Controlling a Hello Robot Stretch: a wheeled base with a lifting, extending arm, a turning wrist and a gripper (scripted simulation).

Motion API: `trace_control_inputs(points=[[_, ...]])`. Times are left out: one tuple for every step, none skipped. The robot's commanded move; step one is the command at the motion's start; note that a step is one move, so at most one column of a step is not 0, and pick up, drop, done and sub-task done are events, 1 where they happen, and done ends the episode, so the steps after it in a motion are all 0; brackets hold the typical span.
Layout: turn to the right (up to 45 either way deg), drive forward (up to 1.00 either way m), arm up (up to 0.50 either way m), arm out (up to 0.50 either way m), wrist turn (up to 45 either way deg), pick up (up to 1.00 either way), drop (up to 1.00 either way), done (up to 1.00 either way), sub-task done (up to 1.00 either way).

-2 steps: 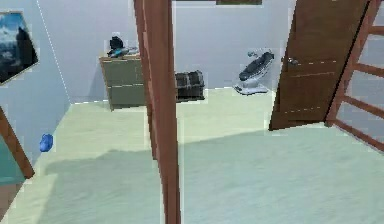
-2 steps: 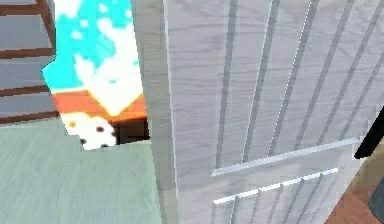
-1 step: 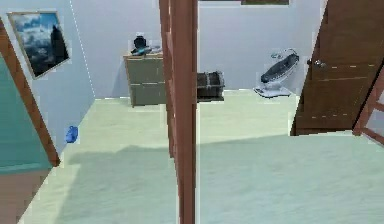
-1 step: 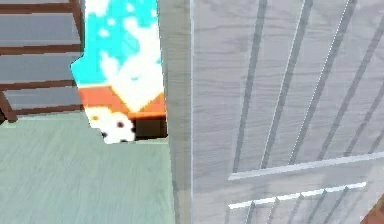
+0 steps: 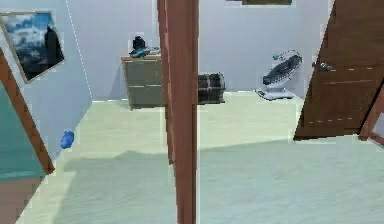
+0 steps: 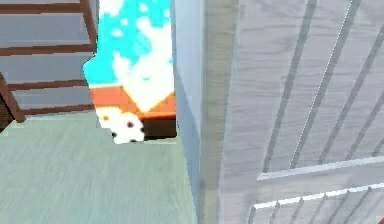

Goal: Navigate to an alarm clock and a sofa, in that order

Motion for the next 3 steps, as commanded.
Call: trace_control_inputs(points=[[-45.0,0.00,0.00,0.00,0.0,0.00,0.00,0.00,0.00],[-6.0,0.00,0.00,0.00,0.0,0.00,0.00,0.00,0.00],[0.0,0.40,0.00,0.00,0.0,0.00,0.00,0.00,0.00]])
